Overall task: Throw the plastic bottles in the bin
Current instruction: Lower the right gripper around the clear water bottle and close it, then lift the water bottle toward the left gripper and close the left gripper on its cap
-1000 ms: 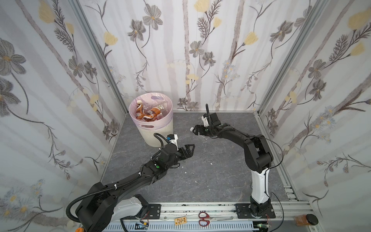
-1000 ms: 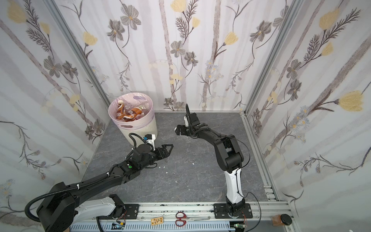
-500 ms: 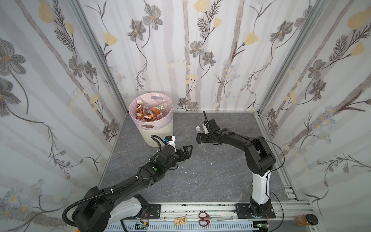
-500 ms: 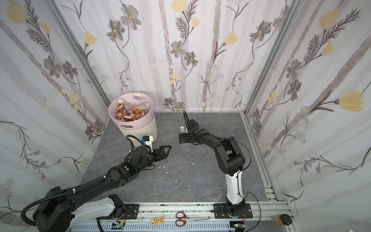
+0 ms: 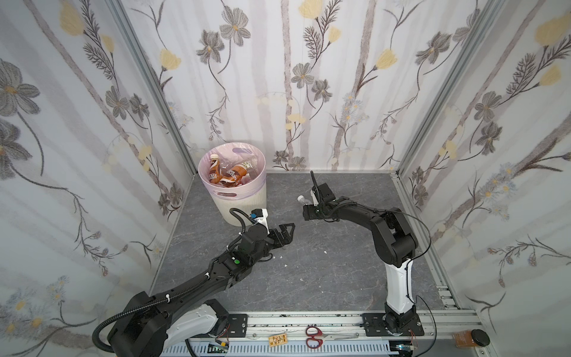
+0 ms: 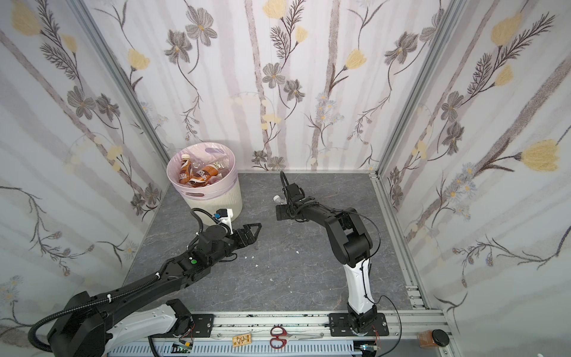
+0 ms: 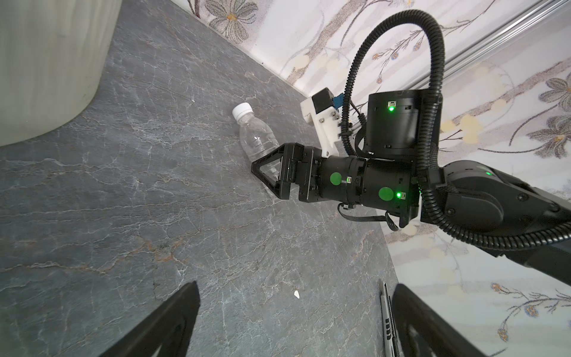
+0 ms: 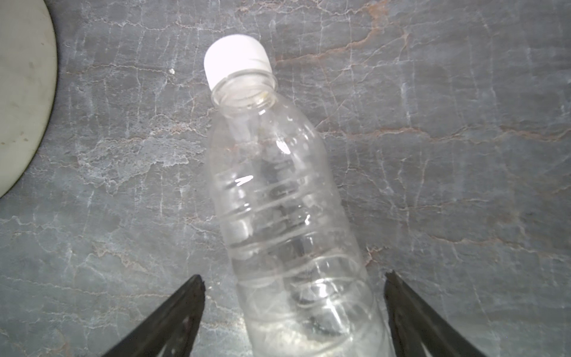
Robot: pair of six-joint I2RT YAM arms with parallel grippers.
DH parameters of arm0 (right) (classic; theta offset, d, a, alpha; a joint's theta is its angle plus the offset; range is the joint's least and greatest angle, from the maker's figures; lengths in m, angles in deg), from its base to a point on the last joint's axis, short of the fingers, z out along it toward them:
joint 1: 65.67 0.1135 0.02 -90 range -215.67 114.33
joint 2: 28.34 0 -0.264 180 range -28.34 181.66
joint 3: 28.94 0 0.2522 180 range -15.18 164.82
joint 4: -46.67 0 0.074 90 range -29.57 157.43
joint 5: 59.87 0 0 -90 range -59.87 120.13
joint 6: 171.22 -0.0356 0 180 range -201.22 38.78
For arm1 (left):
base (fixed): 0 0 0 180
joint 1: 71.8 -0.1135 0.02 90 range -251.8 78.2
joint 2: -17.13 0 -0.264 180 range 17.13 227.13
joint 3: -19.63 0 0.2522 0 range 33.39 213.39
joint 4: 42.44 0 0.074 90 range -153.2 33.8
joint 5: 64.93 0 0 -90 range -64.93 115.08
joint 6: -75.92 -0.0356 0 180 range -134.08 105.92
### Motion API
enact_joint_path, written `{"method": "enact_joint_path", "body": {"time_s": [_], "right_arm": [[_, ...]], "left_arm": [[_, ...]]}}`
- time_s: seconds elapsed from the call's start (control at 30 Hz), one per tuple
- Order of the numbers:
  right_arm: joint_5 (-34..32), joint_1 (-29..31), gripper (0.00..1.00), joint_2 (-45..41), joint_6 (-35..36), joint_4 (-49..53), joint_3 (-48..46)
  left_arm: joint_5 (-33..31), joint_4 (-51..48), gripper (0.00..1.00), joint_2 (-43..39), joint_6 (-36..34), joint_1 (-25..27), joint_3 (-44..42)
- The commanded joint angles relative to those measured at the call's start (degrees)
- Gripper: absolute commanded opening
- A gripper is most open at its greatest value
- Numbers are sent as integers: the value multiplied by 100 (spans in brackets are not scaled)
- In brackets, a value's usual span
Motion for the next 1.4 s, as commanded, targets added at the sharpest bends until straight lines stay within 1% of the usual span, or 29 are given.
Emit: {"method": "enact_joint_path", "body": {"time_s": [0.0, 0.2, 0.47, 0.67, 0.8, 0.93, 1.13, 1.37], "right_arm": [[-126, 0, 88, 60, 107, -10, 39], [-152, 13, 78, 13, 86, -88, -140], [-99, 55, 61, -380, -11, -413, -742], [-97, 93, 60, -644, 10, -524, -1077], [-108, 136, 56, -801, 8, -493, -1211], [-93, 301, 56, -1115, -54, -617, -1624], [29, 511, 56, -1803, -292, -1025, -2518], [249, 632, 55, -2675, -592, -1627, -3562]], "left_arm": [[-99, -2, 100, -28, -34, -12, -29], [-69, -3, 100, 98, -17, -12, 1], [21, -2, 100, 323, 54, -21, 96], [145, 6, 100, 500, 131, -21, 166], [94, -2, 100, 473, 124, -15, 165], [72, 2, 100, 567, 169, -21, 214], [288, 23, 100, 1165, 228, -17, 480], [507, 71, 100, 1934, 724, -17, 870]]}}
